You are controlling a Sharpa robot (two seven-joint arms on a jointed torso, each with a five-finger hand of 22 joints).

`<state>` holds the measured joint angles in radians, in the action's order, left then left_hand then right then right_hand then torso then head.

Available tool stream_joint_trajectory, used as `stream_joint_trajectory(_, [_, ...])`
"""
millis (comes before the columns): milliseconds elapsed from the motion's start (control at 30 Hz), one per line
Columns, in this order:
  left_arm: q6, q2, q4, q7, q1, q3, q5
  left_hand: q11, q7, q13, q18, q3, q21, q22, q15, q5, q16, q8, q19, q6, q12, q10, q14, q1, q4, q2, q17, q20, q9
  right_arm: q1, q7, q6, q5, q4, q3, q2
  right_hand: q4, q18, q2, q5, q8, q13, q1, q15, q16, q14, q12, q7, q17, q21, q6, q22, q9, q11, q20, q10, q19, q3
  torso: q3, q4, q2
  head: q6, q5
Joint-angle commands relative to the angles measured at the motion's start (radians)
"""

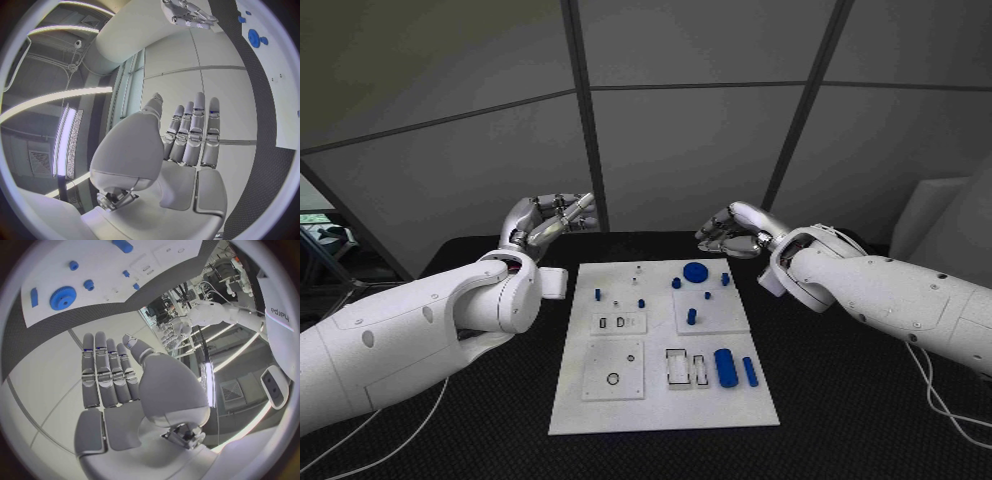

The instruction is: Assemble the parts on the task board

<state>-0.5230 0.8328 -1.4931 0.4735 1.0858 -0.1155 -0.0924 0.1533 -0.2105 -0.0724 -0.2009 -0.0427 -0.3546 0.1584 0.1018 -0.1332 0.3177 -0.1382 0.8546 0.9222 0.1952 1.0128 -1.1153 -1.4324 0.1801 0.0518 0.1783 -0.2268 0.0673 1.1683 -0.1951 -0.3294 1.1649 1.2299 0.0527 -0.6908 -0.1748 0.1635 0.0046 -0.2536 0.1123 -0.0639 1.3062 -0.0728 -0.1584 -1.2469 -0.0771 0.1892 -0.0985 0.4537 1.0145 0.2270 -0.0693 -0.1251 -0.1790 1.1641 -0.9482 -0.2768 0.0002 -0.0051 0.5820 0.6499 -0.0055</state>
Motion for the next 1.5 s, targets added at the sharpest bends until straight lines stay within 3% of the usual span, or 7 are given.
stream_joint_trajectory(33, [0.044,0.014,-0.035,-0.020,-0.001,-0.001,-0.048,0.001,0.003,0.001,0.016,0.000,-0.005,0.000,-0.001,0.005,0.006,0.007,0.010,0.011,-0.008,0.013,-0.008,-0.013,-0.011,0.001,0.006,0.001,-0.001,0.011,0.102,0.058,0.228,0.013,0.001,0.002,0.004,0.018,-0.040,-0.006,-0.021,-0.001,-0.011,0.043,-0.042,-0.151,0.014,-0.016,-0.046,0.146,0.037,0.083,-0.001,0.022,0.044,0.049,-0.073,-0.014,-0.0010,0.0050,0.015,-0.002,-0.006])
stream_joint_trajectory(167, [0.052,0.038,-0.085,-0.033,-0.005,0.000,-0.051,-0.001,0.005,0.002,0.016,0.003,-0.006,0.000,-0.001,0.006,0.006,0.007,0.014,0.018,-0.012,0.021,-0.010,-0.015,-0.015,0.000,0.011,0.003,0.000,0.032,0.172,0.095,0.343,0.032,0.001,0.010,0.016,0.019,-0.061,0.000,-0.034,-0.001,-0.023,0.064,-0.099,-0.249,0.015,-0.027,-0.092,0.228,0.038,0.130,0.000,0.033,0.065,0.044,-0.114,-0.014,0.0005,0.0136,0.038,-0.006,-0.015])
stream_joint_trajectory(400, [0.061,0.058,-0.143,-0.041,-0.008,0.000,-0.050,-0.001,0.005,0.002,0.017,0.009,-0.005,-0.001,0.000,0.006,0.001,0.010,0.016,0.022,-0.019,0.025,-0.002,-0.009,-0.015,0.000,0.013,0.003,-0.001,0.051,0.248,0.134,0.457,0.052,0.001,0.017,0.049,0.019,-0.092,0.007,-0.047,-0.002,-0.033,0.073,-0.301,-0.264,0.015,-0.036,-0.224,0.355,0.024,0.212,0.000,0.037,0.076,-0.003,-0.131,-0.027,-0.0059,0.0335,0.073,-0.018,-0.036])
stream_joint_trajectory(633, [0.069,0.066,-0.173,-0.042,-0.009,0.000,-0.050,0.001,0.004,0.003,0.017,0.013,-0.005,-0.002,0.002,0.006,-0.004,0.014,0.018,0.021,-0.026,0.023,0.003,-0.008,-0.016,-0.001,0.015,0.003,-0.001,0.057,0.276,0.144,0.509,0.058,0.001,0.031,0.079,-0.016,-0.110,0.014,-0.047,-0.003,-0.020,0.073,-0.468,-0.251,0.014,-0.039,-0.333,0.589,0.001,0.493,0.000,0.035,0.074,-0.033,-0.212,-0.029,-0.0122,0.0463,0.102,-0.032,-0.050])
stream_joint_trajectory(900, [0.081,0.068,-0.182,-0.044,-0.009,0.000,-0.050,0.003,0.003,0.005,0.018,0.017,-0.004,-0.002,0.004,0.005,-0.010,0.018,0.021,0.021,-0.035,0.019,0.012,-0.010,-0.020,-0.002,0.016,0.002,-0.002,0.059,0.291,0.176,0.545,0.052,0.001,0.044,0.102,-0.045,-0.115,0.020,-0.047,-0.004,-0.004,0.071,-0.676,-0.242,0.014,-0.040,-0.512,0.747,-0.017,0.700,0.000,0.034,0.071,-0.048,-0.277,-0.026,-0.0170,0.0570,0.120,-0.036,-0.064])
stream_joint_trajectory(1300, [0.082,0.066,-0.185,-0.043,-0.009,0.000,-0.050,0.008,-0.002,0.007,0.018,0.024,-0.002,-0.004,0.008,0.005,-0.017,0.027,0.021,0.018,-0.050,0.006,0.022,-0.010,-0.026,-0.004,0.020,0.000,-0.002,0.059,0.307,0.243,0.560,0.039,0.001,0.059,0.114,-0.056,-0.116,0.021,-0.047,-0.006,0.006,0.071,-0.792,-0.239,0.012,-0.042,-0.619,0.809,-0.020,0.784,-0.001,0.035,0.069,-0.042,-0.303,-0.029,-0.0182,0.0683,0.133,-0.040,-0.073])
stream_joint_trajectory(1500, [0.084,0.066,-0.186,-0.043,-0.009,0.000,-0.050,0.009,-0.003,0.007,0.018,0.026,-0.002,-0.004,0.009,0.005,-0.017,0.029,0.021,0.016,-0.053,0.004,0.022,-0.009,-0.027,-0.004,0.021,0.000,-0.002,0.059,0.311,0.264,0.562,0.031,0.000,0.063,0.118,-0.059,-0.113,0.021,-0.045,-0.007,0.008,0.071,-0.820,-0.239,0.012,-0.043,-0.645,0.824,-0.015,0.804,-0.002,0.036,0.069,-0.036,-0.310,-0.033,-0.0180,0.0669,0.136,-0.041,-0.075])
